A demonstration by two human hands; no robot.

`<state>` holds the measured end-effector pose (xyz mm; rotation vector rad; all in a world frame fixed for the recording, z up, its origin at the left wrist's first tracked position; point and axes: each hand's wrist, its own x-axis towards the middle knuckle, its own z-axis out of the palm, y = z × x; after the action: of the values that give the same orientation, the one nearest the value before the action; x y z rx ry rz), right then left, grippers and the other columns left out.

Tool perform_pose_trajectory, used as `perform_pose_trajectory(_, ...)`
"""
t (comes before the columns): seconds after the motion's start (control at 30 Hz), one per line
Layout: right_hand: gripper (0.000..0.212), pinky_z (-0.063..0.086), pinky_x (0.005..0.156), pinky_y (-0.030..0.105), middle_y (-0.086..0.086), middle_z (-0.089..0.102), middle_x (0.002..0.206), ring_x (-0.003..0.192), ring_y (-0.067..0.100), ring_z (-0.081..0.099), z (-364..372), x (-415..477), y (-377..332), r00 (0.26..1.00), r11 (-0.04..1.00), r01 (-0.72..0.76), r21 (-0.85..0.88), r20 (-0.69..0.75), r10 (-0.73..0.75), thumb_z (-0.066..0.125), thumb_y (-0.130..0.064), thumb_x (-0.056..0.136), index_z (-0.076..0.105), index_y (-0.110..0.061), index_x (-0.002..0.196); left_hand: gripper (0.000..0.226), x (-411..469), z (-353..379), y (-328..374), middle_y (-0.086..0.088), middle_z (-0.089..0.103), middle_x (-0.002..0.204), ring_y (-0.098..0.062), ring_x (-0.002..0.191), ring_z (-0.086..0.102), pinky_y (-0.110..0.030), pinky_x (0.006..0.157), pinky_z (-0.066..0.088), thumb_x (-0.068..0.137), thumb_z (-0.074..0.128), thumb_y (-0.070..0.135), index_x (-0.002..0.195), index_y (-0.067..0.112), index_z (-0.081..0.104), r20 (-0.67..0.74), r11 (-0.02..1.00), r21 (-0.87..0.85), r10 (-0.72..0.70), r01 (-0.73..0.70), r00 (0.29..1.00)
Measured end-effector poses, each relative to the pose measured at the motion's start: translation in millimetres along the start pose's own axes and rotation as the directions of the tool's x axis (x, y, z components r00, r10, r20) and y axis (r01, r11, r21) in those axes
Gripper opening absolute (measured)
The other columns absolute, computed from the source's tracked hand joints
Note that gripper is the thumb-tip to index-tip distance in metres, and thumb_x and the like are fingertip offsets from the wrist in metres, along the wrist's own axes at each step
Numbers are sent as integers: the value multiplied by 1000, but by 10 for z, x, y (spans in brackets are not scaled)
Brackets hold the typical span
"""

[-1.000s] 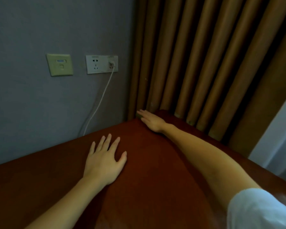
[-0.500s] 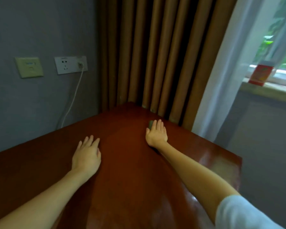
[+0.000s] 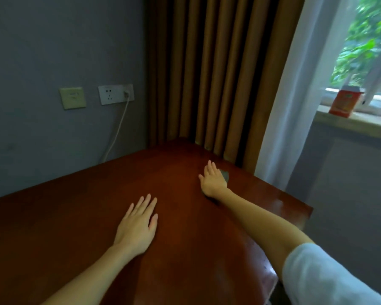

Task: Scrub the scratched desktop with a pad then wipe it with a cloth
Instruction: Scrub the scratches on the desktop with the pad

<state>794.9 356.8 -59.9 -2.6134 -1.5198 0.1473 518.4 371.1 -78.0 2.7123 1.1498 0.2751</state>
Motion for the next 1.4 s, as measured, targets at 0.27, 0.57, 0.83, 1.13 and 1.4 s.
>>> perform_pose_trajectory(0.27, 70, -1, 119, 38, 16, -13, 158, 146, 29, -11, 36, -595, 511, 958, 964, -258, 65, -108, 264, 15, -48, 101, -5, -2, 150, 53, 34, 39, -19, 6, -1, 160, -7, 146, -4, -29, 119, -2, 103, 17, 40, 153, 27, 6, 0, 1000, 29, -1, 1, 1000)
perform_pose_trajectory(0.57, 73, -1, 120, 37, 18, -10, 158, 147, 27, -10, 81, -1852, 1078, 851, 866, -488, 105, -163, 499, 17, -50, 100, -1, 0, 150, 53, 52, 29, -42, 3, 4, 161, -11, 147, 1, -32, 120, 1, 103, 19, 40, 153, 24, 10, 24, 1000, 5, 11, -11, 1000)
perform_pose_trajectory(0.83, 65, -7, 118, 31, 8, -13, 158, 146, 19, -15, -224, -2070, 1319, 921, 965, -260, 45, -288, 262, 12, -47, 100, 0, -8, 151, 53, 74, 38, -67, 3, 7, 160, -12, 147, 3, -33, 120, 3, 103, 21, 40, 153, 24, 13, 11, 1000, -9, 13, -13, 1000)
perform_pose_trajectory(1.13, 66, -4, 119, 33, 15, -13, 158, 146, 24, -13, 78, -1636, 919, 981, 986, -165, -2, -102, 164, 16, -43, 102, -3, -2, 150, 56, 73, -25, -54, 2, 3, 161, -12, 147, 2, -30, 119, 3, 103, 26, 40, 153, 22, 9, 12, 998, -55, 7, -7, 1000)
perform_pose_trajectory(1.4, 78, -2, 120, 38, 15, -14, 158, 146, 27, -14, 98, -301, -38, 998, 999, -49, 16, -42, 50, 14, -57, 97, -6, -3, 150, 59, 492, -288, -708, -3, 2, 161, -16, 148, 0, -33, 120, 4, 102, 25, 43, 153, 17, 10, -4, 997, 12, -82, 83, 997)
